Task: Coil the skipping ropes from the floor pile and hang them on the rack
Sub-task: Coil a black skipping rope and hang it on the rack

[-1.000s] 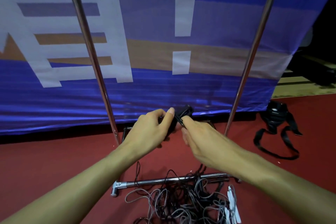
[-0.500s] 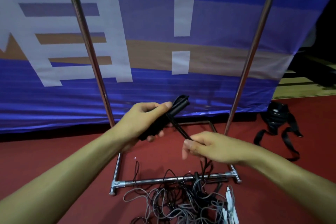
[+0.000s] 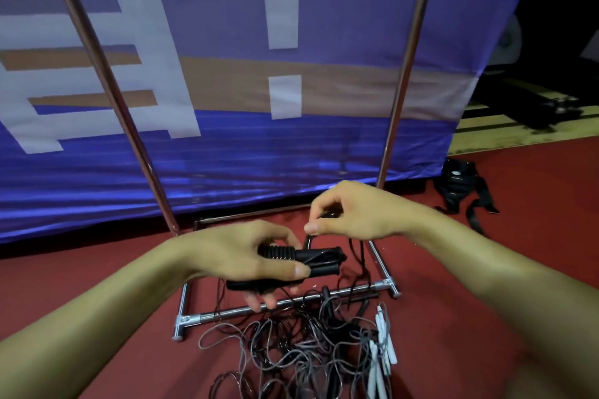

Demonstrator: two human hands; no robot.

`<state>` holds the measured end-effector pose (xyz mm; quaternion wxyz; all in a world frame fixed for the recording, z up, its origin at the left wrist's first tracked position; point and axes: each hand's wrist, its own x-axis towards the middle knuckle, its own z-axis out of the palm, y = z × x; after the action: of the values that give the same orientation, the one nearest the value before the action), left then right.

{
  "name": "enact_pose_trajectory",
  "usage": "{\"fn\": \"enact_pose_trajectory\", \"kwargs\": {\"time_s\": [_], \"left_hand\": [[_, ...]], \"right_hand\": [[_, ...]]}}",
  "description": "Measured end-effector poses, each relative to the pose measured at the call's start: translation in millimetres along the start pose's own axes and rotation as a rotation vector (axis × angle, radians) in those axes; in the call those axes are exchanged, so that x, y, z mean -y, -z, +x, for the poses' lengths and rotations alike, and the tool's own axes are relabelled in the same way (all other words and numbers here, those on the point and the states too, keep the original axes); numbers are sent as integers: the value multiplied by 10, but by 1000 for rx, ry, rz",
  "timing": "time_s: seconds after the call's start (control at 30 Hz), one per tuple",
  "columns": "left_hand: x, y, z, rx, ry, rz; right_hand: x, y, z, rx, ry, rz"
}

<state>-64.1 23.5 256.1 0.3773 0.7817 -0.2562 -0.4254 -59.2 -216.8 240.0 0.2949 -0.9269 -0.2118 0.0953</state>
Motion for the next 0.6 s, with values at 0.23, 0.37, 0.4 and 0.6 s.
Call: {"fn": "enact_pose_trajectory", "kwargs": {"time_s": [0.23, 0.37, 0.4, 0.6], "left_hand": [[87, -58, 196, -199, -54, 73], [130, 34, 185, -296, -77, -111], [141, 70, 166, -294, -91, -177], [196, 120, 169, -330, -120, -464]], "right_hand": [[345, -56, -115, -185, 180, -455], [399, 15, -199, -150, 238, -535], [387, 20, -209, -159, 246, -551], [275, -192, -147, -277, 337, -467]]}}
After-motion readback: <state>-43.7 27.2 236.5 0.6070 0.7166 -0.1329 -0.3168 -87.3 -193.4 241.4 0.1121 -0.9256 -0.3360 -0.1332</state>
